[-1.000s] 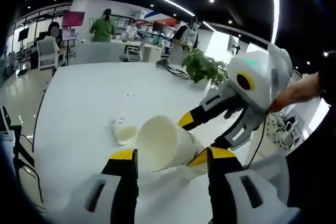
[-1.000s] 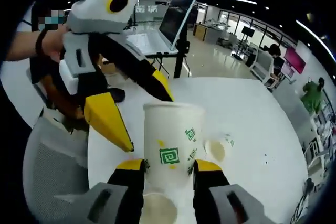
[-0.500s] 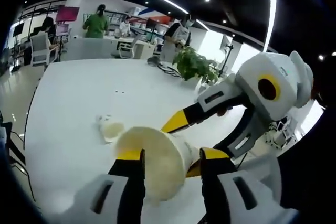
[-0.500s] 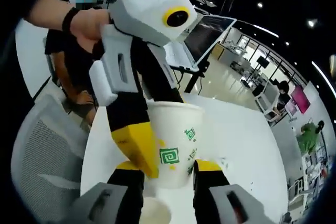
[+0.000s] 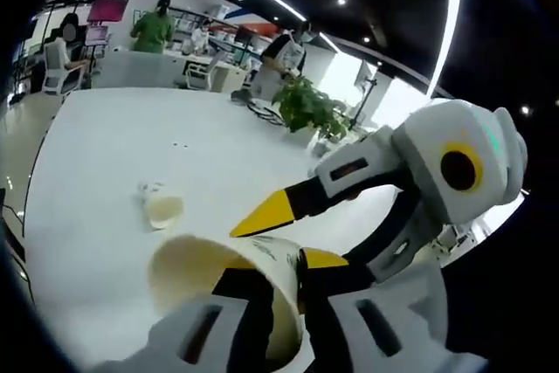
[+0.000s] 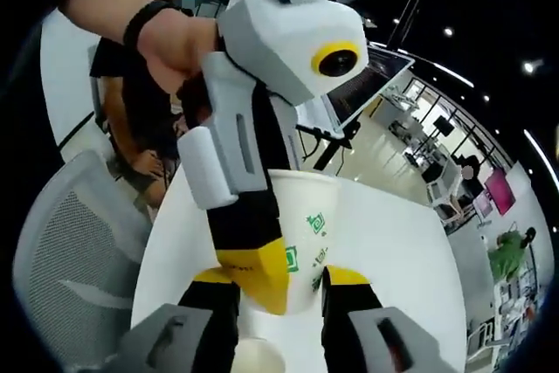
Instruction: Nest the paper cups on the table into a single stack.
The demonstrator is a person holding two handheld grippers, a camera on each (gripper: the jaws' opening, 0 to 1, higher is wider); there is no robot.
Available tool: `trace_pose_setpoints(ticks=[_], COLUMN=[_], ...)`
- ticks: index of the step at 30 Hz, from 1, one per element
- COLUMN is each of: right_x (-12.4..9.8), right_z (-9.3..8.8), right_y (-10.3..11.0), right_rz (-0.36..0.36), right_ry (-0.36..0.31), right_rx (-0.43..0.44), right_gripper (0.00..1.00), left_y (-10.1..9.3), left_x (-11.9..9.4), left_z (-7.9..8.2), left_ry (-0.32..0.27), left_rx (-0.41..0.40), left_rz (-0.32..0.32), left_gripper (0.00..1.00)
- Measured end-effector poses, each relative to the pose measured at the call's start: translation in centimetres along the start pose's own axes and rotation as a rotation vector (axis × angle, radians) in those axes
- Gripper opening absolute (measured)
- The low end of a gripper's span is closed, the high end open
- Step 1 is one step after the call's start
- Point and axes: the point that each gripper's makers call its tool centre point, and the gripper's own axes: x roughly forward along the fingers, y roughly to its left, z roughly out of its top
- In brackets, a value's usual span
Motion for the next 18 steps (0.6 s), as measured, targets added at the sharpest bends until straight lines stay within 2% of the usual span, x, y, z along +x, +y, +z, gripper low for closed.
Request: trace_pose_setpoints(ticks=[3, 9, 16, 18], right_x=[0.1, -0.4, -1.2, -1.7], right_z=[-0.3, -0.6, -2.2, -3.2], right_y=[0.3, 0.5, 0.3, 0.4], right_rz=[0.002, -0.009, -0.030, -0.037], right_ry=[0.003, 0.000, 0.021, 0.035], right_rx=[0.003, 0.013, 0.062, 0.096], right_gripper=[0.34, 0.34, 0.40, 0.44], left_y=[-0.4, -1.0, -0.8, -1.0], left_x=[0.0, 0.3, 1.0, 1.3], left_z=[-0.2, -0.5, -0.9, -0.8], left_ry=[0.006, 0.017, 0.062, 0.071], left_rx=[-0.010, -0.016, 0.032, 0.048], left_rz=[-0.013, -0.026, -0.016, -0.021], left_gripper=[0.03, 0.01, 0.00, 0.00])
